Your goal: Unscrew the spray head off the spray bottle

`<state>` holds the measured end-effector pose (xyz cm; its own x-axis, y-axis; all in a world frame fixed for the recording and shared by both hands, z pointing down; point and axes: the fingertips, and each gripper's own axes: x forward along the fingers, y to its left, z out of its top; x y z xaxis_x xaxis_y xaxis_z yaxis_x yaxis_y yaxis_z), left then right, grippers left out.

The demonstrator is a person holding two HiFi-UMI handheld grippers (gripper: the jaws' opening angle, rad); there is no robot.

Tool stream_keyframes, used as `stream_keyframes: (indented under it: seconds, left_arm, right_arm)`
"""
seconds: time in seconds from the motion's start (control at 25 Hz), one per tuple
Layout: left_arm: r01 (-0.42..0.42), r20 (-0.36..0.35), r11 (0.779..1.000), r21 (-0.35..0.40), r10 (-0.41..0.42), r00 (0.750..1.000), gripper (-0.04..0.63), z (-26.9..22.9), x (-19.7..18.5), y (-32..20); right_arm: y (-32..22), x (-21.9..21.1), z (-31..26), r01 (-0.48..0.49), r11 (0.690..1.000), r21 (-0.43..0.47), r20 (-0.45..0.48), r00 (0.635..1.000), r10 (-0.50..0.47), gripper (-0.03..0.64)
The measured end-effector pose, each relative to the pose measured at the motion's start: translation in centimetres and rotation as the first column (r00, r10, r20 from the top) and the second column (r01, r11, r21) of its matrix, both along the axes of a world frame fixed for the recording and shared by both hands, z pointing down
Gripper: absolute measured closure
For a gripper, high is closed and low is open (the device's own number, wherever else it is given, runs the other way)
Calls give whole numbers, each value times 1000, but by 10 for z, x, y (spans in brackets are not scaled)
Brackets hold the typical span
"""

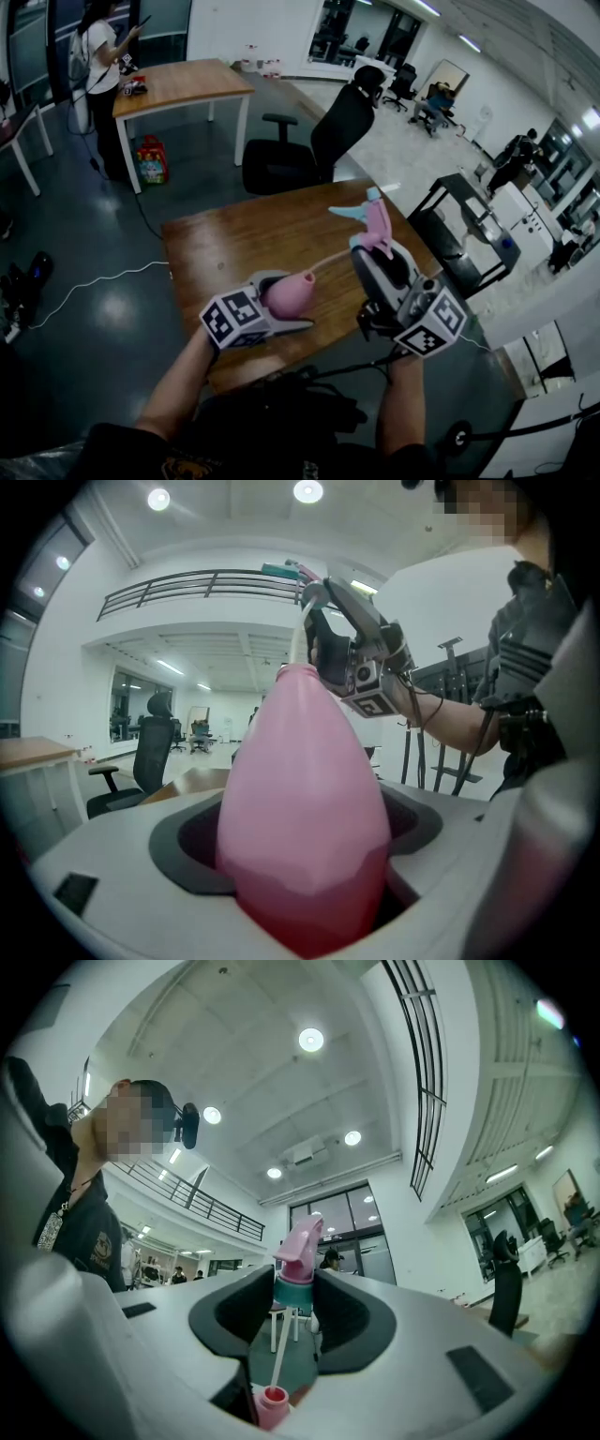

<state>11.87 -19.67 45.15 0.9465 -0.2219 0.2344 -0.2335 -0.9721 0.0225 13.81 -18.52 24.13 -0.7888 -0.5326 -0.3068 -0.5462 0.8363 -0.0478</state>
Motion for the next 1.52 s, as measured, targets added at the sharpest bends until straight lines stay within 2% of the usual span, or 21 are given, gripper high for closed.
stream_keyframes:
  seconds: [0.32, 0.48, 0.64, 0.88, 1.12, 1.52]
  left_arm:
    - [65, 26, 998, -14, -64, 998, 149, 9, -8, -11]
    - [106, 21, 994, -10, -106, 994, 149, 7, -13, -17]
    - [156, 7, 988, 3, -156, 988, 149, -2, -19, -25]
    - [207, -31, 978, 21, -207, 978, 149, -21, -22, -32]
    - [234, -73, 972, 28, -231, 970, 149, -40, -20, -35]
    - [230, -93, 972, 45, -225, 970, 149, -54, -14, -35]
  right_arm:
    - [-5, 21, -11, -100, 995, 10, 52, 994, 99, 472]
    - [-11, 34, -14, -182, 983, 21, 81, 980, 180, 472]
    - [-20, 40, -10, -272, 962, 31, 50, 961, 270, 472]
    - [-32, 43, 11, -339, 941, 17, -14, 941, 339, 474]
    - [-40, 38, 35, -373, 928, -13, -39, 927, 372, 476]
    - [-46, 32, 62, -414, 909, -46, -65, 909, 411, 477]
